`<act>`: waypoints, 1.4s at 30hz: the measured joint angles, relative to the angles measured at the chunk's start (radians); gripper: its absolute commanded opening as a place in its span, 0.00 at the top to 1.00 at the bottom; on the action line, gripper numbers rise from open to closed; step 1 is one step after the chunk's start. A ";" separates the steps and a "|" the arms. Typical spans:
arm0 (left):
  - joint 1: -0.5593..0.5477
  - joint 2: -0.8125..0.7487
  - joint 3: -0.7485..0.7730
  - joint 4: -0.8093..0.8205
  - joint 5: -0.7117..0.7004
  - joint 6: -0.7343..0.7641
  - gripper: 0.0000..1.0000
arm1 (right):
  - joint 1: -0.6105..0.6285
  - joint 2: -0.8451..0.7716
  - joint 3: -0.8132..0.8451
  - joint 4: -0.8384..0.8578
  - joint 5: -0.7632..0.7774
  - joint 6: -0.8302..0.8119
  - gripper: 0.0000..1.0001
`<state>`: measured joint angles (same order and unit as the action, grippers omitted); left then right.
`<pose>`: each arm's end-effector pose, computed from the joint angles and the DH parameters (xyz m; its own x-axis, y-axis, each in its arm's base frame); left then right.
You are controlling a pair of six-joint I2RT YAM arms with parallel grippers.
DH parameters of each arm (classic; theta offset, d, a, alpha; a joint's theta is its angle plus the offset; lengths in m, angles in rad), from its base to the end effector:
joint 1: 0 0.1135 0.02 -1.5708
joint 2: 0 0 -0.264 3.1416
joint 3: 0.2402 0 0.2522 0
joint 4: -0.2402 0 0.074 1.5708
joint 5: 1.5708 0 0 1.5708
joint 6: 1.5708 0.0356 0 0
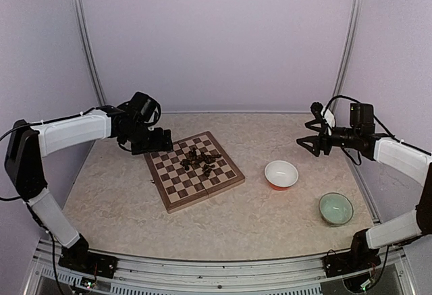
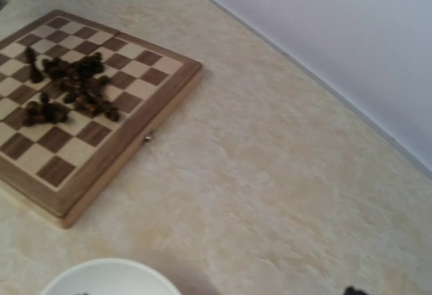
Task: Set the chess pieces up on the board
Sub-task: Position the chessboard at the center of the board.
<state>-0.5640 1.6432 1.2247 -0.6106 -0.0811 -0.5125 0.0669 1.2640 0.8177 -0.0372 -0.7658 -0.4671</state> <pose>0.2921 -0.1813 0.2383 -0.8751 -0.0248 -0.4834 0.0785 0.9782 -0.1923 0.2731 0.0430 0.2672 -0.1167 -0.3331 -0.9356 -0.7986 0.5916 -0.1110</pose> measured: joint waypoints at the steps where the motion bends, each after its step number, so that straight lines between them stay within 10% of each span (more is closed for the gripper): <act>1: 0.034 0.003 0.034 0.018 -0.008 0.014 0.03 | 0.003 0.000 0.000 -0.003 -0.008 -0.006 0.21; 23: 0.248 0.625 0.533 0.099 0.212 0.227 0.07 | 0.042 0.060 0.000 -0.079 -0.050 -0.086 0.26; 42: 0.107 0.205 -0.133 0.315 0.228 0.175 0.09 | 0.055 0.113 0.011 -0.121 -0.049 -0.118 0.27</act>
<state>-0.4568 1.8481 1.0920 -0.2951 0.1471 -0.3370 0.1219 1.3766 0.8284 -0.1581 -0.8146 -0.5854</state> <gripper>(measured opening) 0.911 0.734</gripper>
